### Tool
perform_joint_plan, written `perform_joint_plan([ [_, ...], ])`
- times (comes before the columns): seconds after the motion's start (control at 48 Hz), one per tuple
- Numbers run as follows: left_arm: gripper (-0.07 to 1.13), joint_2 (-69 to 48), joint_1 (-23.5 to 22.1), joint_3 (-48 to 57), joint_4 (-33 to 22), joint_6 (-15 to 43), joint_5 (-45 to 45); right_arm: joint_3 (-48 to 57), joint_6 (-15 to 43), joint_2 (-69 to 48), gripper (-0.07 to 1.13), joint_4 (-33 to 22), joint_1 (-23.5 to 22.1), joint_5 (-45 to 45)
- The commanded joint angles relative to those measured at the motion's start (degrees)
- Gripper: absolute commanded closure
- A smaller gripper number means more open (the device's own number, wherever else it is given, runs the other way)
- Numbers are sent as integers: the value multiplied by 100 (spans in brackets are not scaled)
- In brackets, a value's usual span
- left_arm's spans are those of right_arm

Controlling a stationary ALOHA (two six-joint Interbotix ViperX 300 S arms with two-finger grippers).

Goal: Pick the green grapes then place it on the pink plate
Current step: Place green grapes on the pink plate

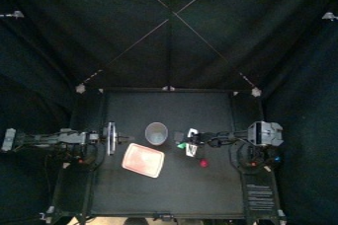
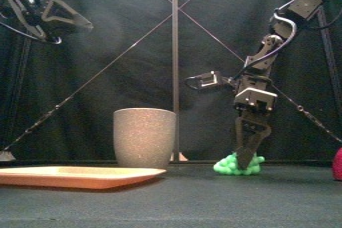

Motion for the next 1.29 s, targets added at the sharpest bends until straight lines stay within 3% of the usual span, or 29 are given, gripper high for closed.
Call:
perform_joint_plan([
  [0.021, 82, 9, 9, -79, -26, 0, -53, -70, 9, -53, 40, 44, 9, -26],
  [0.146, 82, 9, 9, -70, -35, 0, -62, -105, 18, -167, 43, 132, 114, -26],
  [0.438, 82, 18, 9, -53, -35, 9, -123, -686, 9, -325, 43, 396, 905, -88],
  [0.646, 81, 9, 18, -53, -35, 9, -123, -1336, 9, -44, 43, 413, 1230, -396],
  [0.854, 82, 18, 79, 9, -44, -9, -141, -2136, 0, 703, 43, 396, 1292, -1020],
  [1.292, 82, 0, 88, 167, -88, -9, -132, -3665, -9, 2092, 43, 316, 1266, -984],
])
